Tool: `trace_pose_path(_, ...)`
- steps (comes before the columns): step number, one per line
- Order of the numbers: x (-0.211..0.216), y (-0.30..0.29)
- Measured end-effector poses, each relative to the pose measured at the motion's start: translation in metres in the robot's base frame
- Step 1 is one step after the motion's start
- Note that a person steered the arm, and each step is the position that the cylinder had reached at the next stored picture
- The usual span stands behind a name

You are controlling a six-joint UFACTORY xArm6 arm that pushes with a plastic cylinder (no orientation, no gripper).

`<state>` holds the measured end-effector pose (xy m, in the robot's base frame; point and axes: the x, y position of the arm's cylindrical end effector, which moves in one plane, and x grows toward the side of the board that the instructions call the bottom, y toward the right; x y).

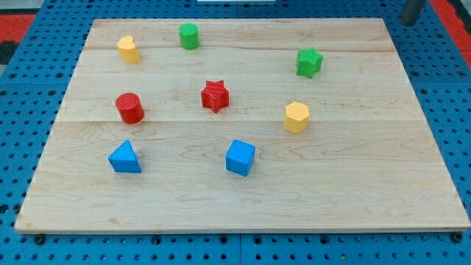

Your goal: Point your arm at the center right of the board

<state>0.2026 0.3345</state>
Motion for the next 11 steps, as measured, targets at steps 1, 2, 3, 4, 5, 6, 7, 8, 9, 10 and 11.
trace_pose_path(1,0.000,0.000)
trace_pose_path(2,0.002,-0.001)
trace_pose_path(3,0.005,-0.003)
trace_pose_path(4,0.055,-0.011)
trace_pose_path(5,0.081,-0.018)
trace_pose_path(6,0.081,-0.018)
trace_pose_path(7,0.084,-0.030)
trace_pose_path(8,0.136,-0.027)
trace_pose_path(9,0.189,-0.044)
trace_pose_path(10,0.215,-0.044)
trace_pose_path(11,0.289,-0.148)
